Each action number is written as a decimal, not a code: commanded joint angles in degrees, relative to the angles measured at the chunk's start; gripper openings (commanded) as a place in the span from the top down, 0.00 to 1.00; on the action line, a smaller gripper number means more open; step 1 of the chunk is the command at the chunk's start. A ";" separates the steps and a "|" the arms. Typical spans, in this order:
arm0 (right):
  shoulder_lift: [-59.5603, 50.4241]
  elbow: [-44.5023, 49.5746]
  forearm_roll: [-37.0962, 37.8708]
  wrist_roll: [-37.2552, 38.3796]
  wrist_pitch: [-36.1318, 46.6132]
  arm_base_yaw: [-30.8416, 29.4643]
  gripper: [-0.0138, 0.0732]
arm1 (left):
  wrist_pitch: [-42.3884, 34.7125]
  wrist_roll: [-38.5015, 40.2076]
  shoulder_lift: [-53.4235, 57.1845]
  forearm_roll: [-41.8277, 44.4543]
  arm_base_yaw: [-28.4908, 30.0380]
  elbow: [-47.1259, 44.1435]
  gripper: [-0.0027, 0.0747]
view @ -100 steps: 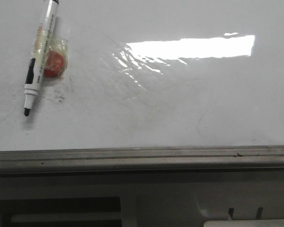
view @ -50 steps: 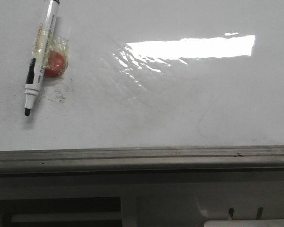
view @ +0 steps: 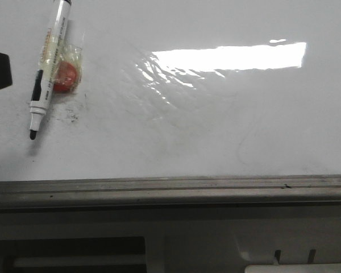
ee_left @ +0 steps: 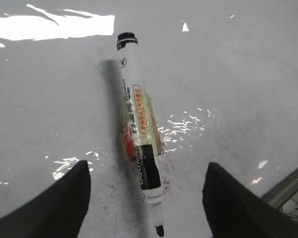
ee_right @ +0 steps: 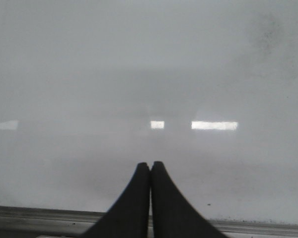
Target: Write number 8 on whiteboard
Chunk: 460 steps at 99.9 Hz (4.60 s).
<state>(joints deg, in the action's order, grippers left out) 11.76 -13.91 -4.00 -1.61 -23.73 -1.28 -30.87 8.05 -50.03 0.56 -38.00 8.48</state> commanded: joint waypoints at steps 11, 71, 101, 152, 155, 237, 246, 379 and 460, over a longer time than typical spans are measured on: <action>1.12 -2.07 0.18 0.06 3.65 -0.05 0.91 | -9.47 1.00 -7.54 -0.56 -0.48 3.97 0.40; 1.12 -2.07 0.18 0.06 4.44 3.75 0.91 | -11.55 1.00 -15.46 0.14 -0.48 5.85 0.99; 5.67 -2.93 0.05 0.06 5.65 9.74 0.91 | -9.92 1.00 -15.46 9.76 -0.48 5.85 0.99; 19.93 -16.83 -9.89 -11.12 -1.81 31.24 0.79 | -10.61 4.66 -15.33 24.54 -6.53 8.12 0.99; 20.93 -17.69 -9.89 -11.12 -1.81 32.35 0.74 | -10.61 4.66 -15.33 24.79 -6.82 8.41 0.99; 45.65 -26.91 -16.13 -11.20 14.86 50.98 0.54 | -13.45 4.82 -15.33 35.75 -7.47 9.76 0.99; 46.15 -26.91 -17.20 -10.91 14.34 50.98 0.70 | -13.45 4.82 -15.33 35.75 -7.47 9.76 0.99; 57.85 -46.25 -17.68 -10.77 7.84 33.44 0.92 | 10.33 15.30 12.65 22.33 -0.53 8.84 0.53; 60.11 -47.08 -11.94 -9.98 3.61 34.23 0.90 | 10.33 15.30 12.65 22.33 -0.53 8.84 0.53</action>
<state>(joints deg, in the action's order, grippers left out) 73.58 -58.79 -18.87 -11.32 -28.38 35.24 -16.96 22.76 -37.59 24.10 -38.61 15.79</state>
